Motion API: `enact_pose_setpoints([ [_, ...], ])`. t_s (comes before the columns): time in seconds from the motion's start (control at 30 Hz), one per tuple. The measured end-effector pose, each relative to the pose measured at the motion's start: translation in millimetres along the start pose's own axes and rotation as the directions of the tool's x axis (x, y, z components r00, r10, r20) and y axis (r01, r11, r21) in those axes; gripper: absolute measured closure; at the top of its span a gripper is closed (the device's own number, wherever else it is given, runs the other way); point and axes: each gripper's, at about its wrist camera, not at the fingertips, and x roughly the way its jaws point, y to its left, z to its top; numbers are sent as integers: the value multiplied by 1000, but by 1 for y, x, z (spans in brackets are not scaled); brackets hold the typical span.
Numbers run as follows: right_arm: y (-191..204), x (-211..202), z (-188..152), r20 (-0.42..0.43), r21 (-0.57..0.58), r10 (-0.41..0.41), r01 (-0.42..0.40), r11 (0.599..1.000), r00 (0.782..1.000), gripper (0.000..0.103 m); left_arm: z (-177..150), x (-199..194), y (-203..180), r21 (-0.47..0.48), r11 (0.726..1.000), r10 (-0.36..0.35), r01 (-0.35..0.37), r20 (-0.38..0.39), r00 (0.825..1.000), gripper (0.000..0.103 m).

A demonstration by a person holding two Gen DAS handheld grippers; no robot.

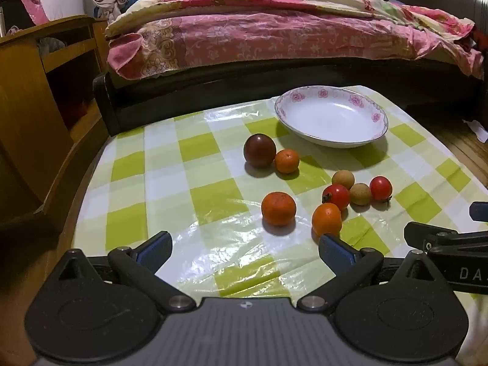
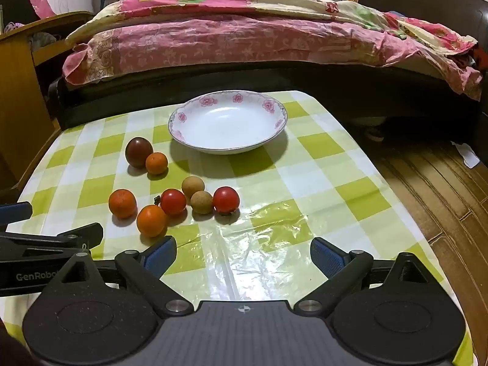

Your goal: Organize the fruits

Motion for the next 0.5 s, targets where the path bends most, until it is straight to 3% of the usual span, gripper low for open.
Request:
enact_pose_setpoints([
  [0.5,4,1,-3,-9,-6,6,-6,1000,1000,15,-1,-1,-3,9,1000,7,-7,3,1000,0],
])
